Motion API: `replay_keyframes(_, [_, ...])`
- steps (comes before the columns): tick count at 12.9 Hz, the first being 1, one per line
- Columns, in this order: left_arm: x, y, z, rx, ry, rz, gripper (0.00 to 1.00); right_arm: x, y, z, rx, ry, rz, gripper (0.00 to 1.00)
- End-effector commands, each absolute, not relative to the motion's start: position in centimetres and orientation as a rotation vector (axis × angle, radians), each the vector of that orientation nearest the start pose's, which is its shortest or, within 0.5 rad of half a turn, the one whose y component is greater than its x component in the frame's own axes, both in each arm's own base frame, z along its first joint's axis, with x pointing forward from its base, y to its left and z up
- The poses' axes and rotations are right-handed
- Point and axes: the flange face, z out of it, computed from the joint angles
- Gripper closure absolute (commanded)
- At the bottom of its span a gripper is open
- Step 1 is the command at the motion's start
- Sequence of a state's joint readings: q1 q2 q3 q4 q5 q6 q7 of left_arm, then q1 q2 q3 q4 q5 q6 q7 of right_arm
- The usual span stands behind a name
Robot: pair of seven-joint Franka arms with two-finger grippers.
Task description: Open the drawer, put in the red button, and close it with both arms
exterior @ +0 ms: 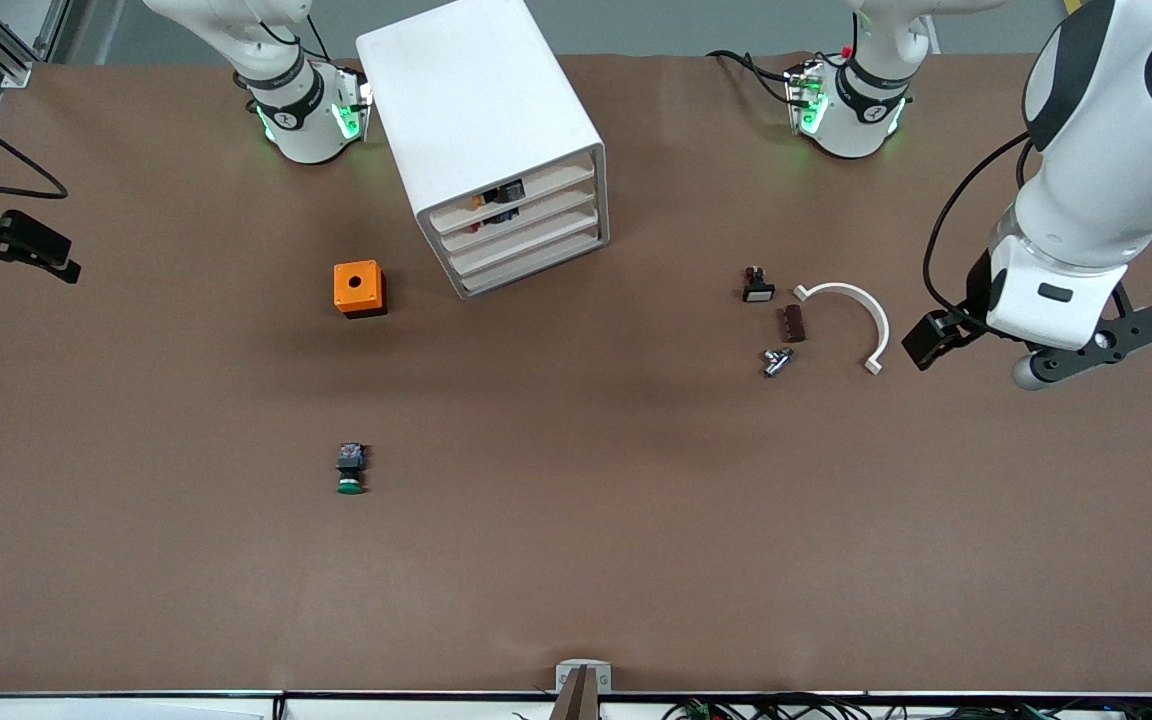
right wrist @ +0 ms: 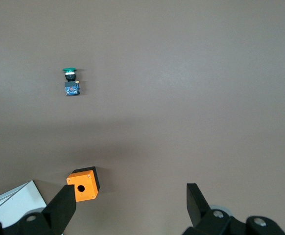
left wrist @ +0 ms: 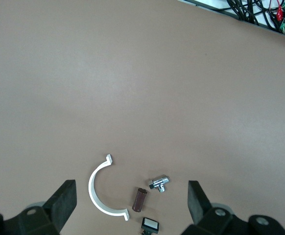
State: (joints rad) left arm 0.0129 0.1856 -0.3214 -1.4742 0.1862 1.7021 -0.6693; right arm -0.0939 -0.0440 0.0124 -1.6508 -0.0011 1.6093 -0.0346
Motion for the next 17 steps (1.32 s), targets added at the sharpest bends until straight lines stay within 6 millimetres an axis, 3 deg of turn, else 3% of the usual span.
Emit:
replay_keyframes(1, [59.8,-15.4,58.7,-3.001,-0.503,-0.16,0.0,53.5,-4.7,61.7,-3.161,0.081,-0.015,0.0])
replay_keyframes(7, [59.5,-15.0,59.0,-3.005,-0.465,-0.14,0.0,53.6,-4.7,61.6,-3.161,0.079,-0.013,0.0])
replay_keyframes(9, [58.7,-14.1,60.4,-2.999,-0.394,-0.14,0.0,53.5,-4.8,61.7,-3.161,0.081,-0.015,0.0])
replay_keyframes(17, [56.6,-7.0,63.4,-3.008,-0.353,-0.043,0.0,53.5,-5.0,61.7,-3.161,0.089,-0.015,0.0])
